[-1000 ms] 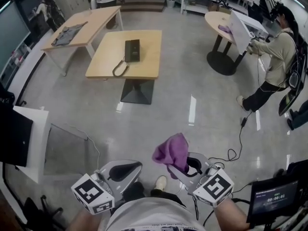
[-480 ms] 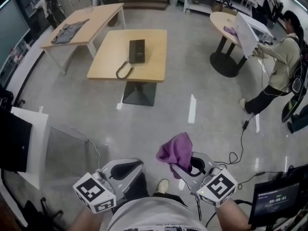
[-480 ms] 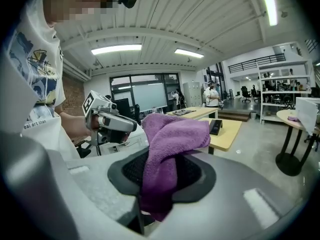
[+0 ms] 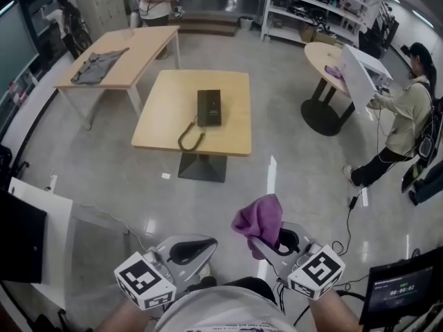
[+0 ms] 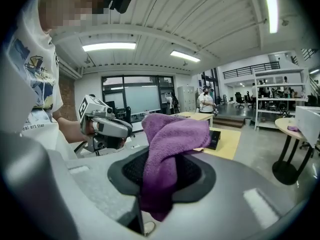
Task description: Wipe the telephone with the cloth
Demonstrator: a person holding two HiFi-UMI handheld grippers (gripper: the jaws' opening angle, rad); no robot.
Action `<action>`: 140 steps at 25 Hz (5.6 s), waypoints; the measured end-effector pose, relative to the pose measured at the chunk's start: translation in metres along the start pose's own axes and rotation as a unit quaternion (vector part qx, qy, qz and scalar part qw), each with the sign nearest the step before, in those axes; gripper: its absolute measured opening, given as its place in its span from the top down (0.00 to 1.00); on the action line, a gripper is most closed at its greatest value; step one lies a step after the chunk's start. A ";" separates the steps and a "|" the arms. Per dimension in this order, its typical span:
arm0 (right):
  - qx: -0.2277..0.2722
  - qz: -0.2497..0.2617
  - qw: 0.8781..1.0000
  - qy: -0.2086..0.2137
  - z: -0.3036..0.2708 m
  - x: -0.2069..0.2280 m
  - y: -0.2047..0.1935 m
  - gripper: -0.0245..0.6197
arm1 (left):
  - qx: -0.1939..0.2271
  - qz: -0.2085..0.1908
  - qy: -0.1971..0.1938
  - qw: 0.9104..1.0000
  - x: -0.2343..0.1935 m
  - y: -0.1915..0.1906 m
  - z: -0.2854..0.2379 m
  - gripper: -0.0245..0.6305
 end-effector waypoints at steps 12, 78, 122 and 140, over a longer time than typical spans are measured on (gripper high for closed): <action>-0.009 -0.014 1.000 0.000 -0.087 0.069 0.017 0.78 | -0.012 0.026 0.027 0.999 -0.112 0.029 -0.017 0.96; -0.161 -0.144 0.966 -0.141 -0.314 0.264 0.026 0.78 | -0.121 0.371 -0.099 0.915 -0.573 0.006 -0.271 0.75; -0.080 -0.089 0.987 -0.104 -0.277 0.292 0.058 0.79 | 0.012 0.336 -0.173 0.926 -0.478 0.135 -0.196 0.84; 0.049 -0.005 0.998 0.031 -0.275 0.305 0.147 0.78 | 0.156 0.234 -0.343 0.896 -0.372 0.211 -0.116 0.84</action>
Point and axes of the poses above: the fingertips, and each gripper's own axes: z backward along the fingers, x to its right, y out of its top, the point moved 4 cm from there along z, backward along the fingers, and after that the axes turned 6 degrees about z, right-handed, at the moved point
